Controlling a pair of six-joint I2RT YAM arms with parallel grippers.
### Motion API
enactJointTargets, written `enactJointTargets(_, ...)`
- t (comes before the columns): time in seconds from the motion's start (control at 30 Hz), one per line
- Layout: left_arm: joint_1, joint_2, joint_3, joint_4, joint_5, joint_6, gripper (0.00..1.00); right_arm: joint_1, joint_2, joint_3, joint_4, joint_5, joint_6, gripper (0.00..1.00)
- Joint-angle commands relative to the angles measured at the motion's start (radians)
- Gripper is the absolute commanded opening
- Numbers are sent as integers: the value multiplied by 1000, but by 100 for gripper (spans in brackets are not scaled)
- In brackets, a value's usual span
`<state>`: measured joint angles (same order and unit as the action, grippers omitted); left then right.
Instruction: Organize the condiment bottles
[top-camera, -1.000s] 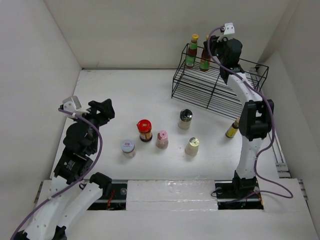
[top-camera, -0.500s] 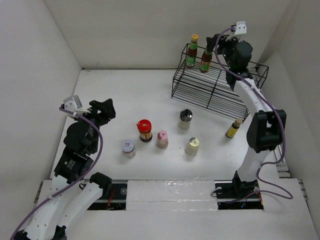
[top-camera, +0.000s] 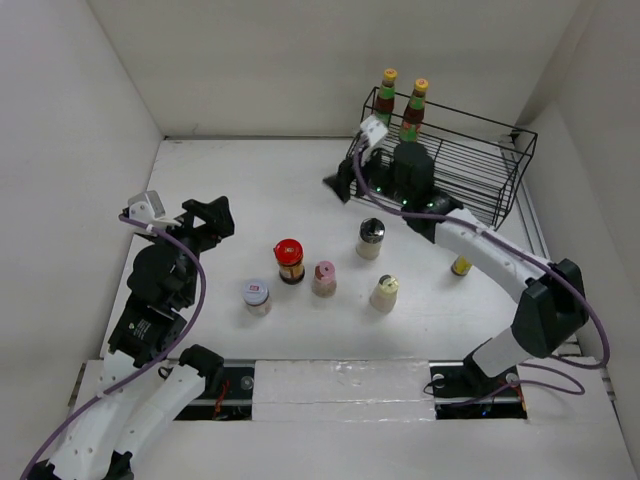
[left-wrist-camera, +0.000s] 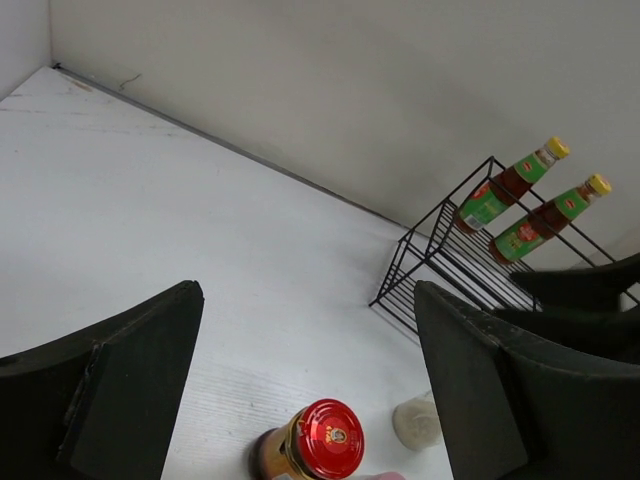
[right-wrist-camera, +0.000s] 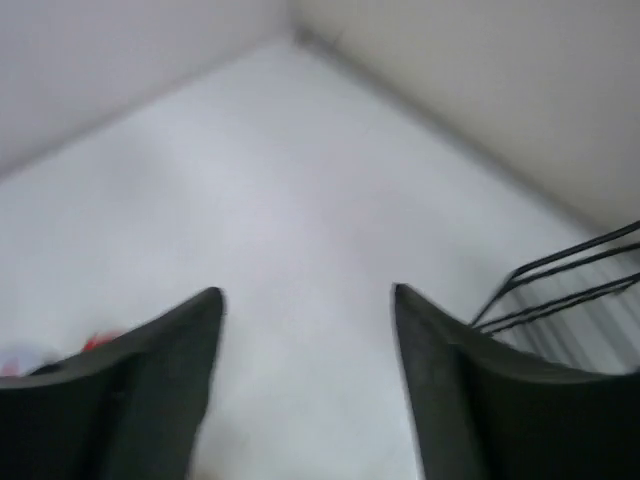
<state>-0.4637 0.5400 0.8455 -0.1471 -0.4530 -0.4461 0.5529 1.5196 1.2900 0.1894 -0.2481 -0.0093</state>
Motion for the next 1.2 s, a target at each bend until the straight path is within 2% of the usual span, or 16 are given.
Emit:
enactJointTargets(0.0, -1, 6, 10, 24, 4, 10, 83, 105, 13, -40, -203, -123, -89, 82)
enactJointTargets(0.07, -1, 6, 10, 24, 4, 10, 86, 163, 13, -49, -295, -100, -148, 88)
enactJointTargets(0.13, -1, 15, 10, 24, 4, 10, 88, 234, 13, -72, -306, -91, -173, 95)
enactJointTargets(0.23, -1, 15, 10, 24, 13, 10, 88, 292, 65, -72, -306, -91, -193, 100)
enactJointTargets(0.37, -1, 15, 10, 24, 13, 10, 88, 329, 158, 0, -321, -105, -218, 100)
enactJointTargets(0.53, -1, 6, 10, 34, 22, 10, 88, 341, 237, 41, -272, -114, -198, 100)
enactJointTargets(0.63, -1, 6, 10, 34, 22, 10, 88, 341, 270, 54, -194, -66, -178, 100)
enactJointTargets(0.77, -1, 6, 10, 34, 22, 10, 87, 341, 303, 35, -52, -34, -115, 91)
enactJointTargets(0.83, -1, -5, 10, 34, 31, 10, 87, 341, 313, 35, -9, -43, -106, 70)
enactJointTargets(0.93, -1, -5, 10, 34, 31, 10, 85, 341, 313, 35, 13, -43, -83, 48)
enactJointTargets(1.0, -1, -5, 10, 34, 31, 10, 85, 323, 277, 35, 46, -34, -74, 44)
enactJointTargets(1.17, -1, -15, 0, 34, 31, 10, 85, 210, 114, 15, 194, -51, -14, 43)
